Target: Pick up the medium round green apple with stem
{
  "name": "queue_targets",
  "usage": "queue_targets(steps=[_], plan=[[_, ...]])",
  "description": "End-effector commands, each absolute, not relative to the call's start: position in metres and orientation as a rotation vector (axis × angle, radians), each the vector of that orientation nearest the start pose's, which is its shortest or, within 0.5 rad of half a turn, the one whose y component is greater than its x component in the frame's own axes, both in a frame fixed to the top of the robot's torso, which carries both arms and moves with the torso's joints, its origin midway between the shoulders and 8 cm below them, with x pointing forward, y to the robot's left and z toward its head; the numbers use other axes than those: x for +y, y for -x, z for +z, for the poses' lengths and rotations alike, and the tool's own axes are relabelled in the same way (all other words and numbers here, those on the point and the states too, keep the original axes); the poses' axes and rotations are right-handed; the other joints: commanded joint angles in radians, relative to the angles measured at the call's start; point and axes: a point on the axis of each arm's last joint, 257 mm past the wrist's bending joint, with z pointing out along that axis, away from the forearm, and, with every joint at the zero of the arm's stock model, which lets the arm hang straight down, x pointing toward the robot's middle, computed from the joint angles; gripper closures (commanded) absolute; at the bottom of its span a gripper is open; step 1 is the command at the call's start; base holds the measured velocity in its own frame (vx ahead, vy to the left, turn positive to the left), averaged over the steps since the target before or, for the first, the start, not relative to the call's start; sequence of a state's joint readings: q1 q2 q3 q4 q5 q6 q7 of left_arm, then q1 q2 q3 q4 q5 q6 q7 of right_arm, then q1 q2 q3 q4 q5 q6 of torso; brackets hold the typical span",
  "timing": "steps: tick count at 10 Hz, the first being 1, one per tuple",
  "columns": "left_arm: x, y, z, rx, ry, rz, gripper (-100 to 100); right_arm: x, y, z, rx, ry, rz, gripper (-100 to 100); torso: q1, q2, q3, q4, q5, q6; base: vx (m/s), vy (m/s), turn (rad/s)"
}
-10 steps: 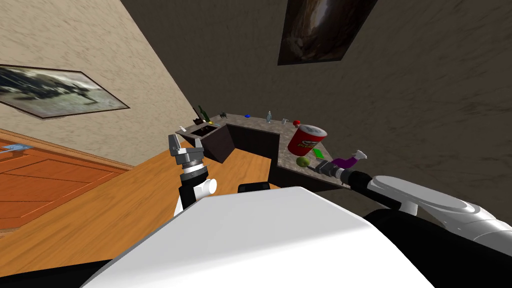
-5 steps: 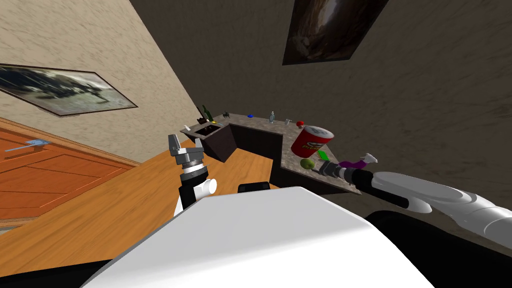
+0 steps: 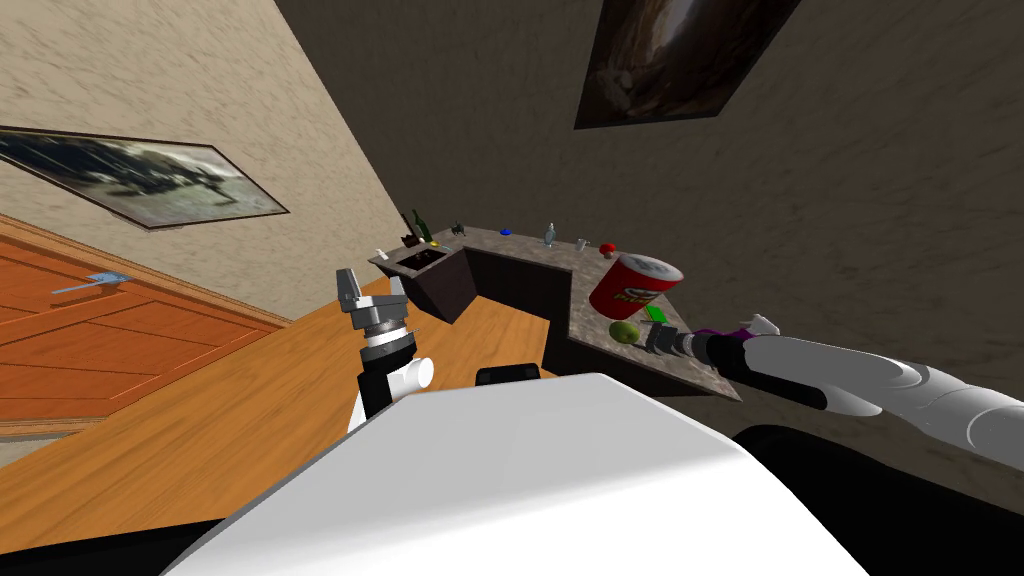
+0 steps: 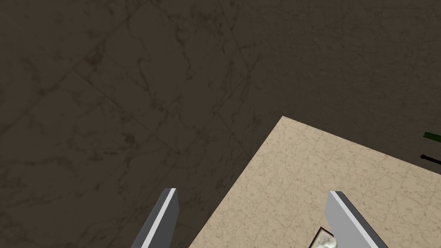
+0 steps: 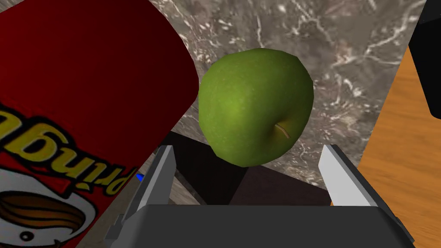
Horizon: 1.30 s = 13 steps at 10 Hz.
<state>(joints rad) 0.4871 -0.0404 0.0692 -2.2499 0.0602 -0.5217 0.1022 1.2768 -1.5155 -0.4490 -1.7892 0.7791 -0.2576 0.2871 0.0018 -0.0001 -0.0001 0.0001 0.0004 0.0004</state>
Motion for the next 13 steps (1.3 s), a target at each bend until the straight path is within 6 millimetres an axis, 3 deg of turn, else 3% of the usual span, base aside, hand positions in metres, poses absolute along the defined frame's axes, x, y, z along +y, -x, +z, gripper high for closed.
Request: queue_targets(steps=[1,2,3,4,8,9,13], plan=[[0.313,-0.34,0.02,0.499,0.747,-1.368,0,-0.575,-0.243,-0.259,2.268,1.209,-0.417,-100,0.0,0.0,0.0,0.0,0.0,0.0,0.013,0.024,0.061],[0.313,-0.34,0.02,0.499,0.747,-1.368,0,-0.572,-0.245,-0.258,2.267,1.182,-0.409,-100,0.0,0.0,0.0,0.0,0.0,0.0,0.006,0.009,0.013],[0.313,-0.34,0.02,0.5,0.747,-1.368,0,-0.572,-0.245,-0.258,2.266,1.187,-0.411,0,-0.001,0.001,0.0,0.0,0.0,0.0,0.0,0.0,0.0],[0.313,-0.34,0.02,0.5,0.747,-1.368,0,-0.573,-0.236,-0.266,2.277,1.17,-0.417,-100,-0.002,0.001,0.001,0.0,0.0,0.0,0.03,-0.008,0.108],[0.313,-0.34,0.02,0.5,0.747,-1.368,0,-0.574,-0.224,-0.276,2.291,1.149,-0.423,-100,-0.004,-0.002,-0.001,0.0,-0.001,0.0,0.047,-0.02,0.076],[0.313,-0.34,0.02,0.5,0.747,-1.368,0,-0.574,-0.223,-0.277,2.292,1.149,-0.424,100,-0.003,-0.001,0.0,0.0,-0.001,0.0,0.0,0.0,0.0],[0.313,-0.34,0.02,0.5,0.747,-1.368,0,-0.574,-0.223,-0.277,2.292,1.148,-0.424,100,-0.003,0.001,0.0,0.0,-0.001,0.0,0.0,0.0,0.0]])
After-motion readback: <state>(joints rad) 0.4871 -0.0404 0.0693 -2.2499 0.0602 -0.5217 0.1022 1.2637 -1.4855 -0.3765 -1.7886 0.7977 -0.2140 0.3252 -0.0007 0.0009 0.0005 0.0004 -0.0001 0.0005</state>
